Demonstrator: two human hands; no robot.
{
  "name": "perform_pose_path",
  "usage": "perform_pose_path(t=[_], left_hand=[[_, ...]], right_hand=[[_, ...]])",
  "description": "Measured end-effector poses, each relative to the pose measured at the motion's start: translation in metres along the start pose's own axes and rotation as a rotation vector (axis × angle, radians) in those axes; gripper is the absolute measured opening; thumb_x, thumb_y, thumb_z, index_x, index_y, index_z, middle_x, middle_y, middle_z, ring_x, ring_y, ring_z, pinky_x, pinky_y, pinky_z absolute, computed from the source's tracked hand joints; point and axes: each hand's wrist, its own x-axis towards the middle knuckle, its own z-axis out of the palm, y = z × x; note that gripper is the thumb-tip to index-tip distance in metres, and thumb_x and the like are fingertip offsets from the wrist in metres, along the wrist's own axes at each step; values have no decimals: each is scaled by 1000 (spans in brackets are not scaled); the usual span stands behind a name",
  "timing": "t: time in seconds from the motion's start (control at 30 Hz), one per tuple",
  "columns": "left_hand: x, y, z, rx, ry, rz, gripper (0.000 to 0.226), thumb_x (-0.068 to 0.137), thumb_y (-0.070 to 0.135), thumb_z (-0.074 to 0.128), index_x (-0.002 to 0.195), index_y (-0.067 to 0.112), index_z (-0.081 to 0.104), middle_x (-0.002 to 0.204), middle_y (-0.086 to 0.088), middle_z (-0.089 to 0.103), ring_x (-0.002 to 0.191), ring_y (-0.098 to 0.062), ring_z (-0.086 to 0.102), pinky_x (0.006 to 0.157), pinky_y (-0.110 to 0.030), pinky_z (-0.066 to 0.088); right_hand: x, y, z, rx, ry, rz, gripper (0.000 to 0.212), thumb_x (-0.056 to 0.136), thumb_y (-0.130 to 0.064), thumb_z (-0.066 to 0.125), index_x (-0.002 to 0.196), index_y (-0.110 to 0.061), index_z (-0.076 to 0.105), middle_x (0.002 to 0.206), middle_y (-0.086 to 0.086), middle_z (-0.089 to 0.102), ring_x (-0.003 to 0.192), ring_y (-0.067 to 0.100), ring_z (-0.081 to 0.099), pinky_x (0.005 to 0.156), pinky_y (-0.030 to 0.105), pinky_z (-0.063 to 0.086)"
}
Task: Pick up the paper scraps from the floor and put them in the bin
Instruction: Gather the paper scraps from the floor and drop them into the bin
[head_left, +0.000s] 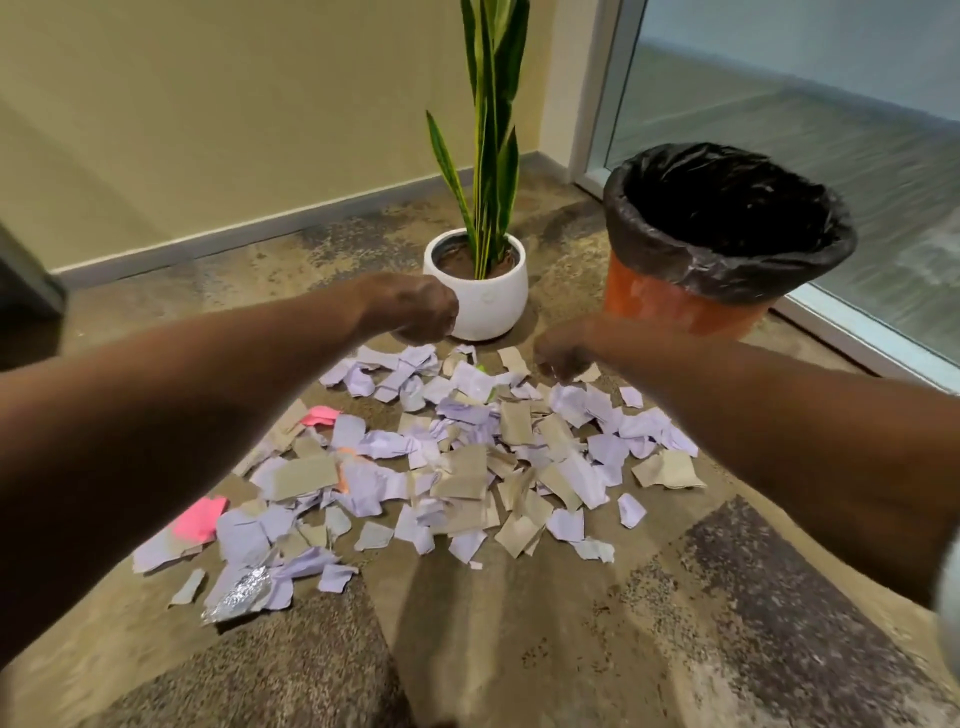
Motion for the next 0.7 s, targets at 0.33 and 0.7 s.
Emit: perform_pose_path(t=[0.33,0.7], left_hand=[[28,58,16,-145,68,-94,26,99,11,46,117,3,63,118,-17,67,103,-31,64,89,-41,54],[50,56,149,-365,-25,-306,75,95,51,52,156,24,17,150,-33,28,136,-49,35,108,-51,37]], right_hand=[[35,-11,-12,32,228,-113,32,99,-15,54,131,-10,57,127,8,61,108,25,59,81,29,44],[31,58,144,557,232,400,42,96,-38,48,120,-7,64,125,15,63,113,33,60,91,35,52]])
